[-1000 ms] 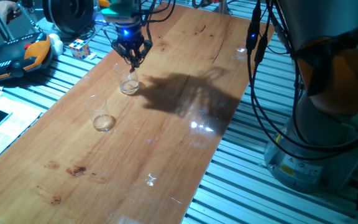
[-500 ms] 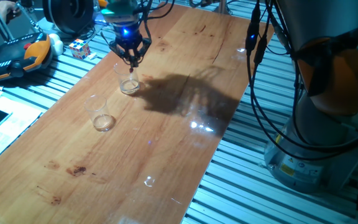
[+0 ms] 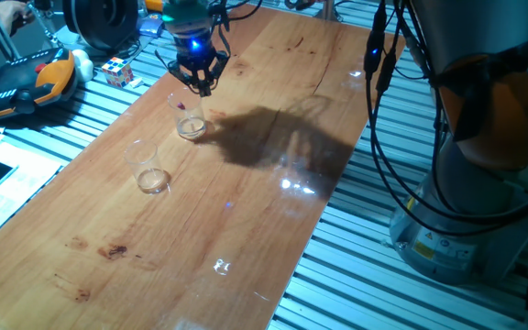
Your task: Transfer liquid using a dropper
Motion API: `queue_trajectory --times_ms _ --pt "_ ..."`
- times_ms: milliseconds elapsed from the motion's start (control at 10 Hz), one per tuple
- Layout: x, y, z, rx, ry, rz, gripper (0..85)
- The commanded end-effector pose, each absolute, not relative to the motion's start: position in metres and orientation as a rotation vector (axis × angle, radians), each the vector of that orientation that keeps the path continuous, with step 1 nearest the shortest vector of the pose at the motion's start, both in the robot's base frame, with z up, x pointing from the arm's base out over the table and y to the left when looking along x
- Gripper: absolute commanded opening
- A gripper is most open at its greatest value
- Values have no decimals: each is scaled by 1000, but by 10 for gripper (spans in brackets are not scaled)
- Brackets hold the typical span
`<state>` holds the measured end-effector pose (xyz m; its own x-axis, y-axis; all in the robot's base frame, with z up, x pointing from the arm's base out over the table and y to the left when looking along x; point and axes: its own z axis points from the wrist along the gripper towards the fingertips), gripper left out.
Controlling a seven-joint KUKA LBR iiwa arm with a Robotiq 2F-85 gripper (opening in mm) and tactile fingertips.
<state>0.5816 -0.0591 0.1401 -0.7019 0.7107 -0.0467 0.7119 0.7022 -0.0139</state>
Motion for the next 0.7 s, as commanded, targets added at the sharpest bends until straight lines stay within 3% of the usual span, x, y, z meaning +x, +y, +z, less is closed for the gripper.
queue_trajectory --times_ms 0,400,600 --pt "582 -58 140 484 3060 -28 43" --pt "586 -56 142 610 3028 -7 47" --pt "594 -56 142 739 2994 20 157"
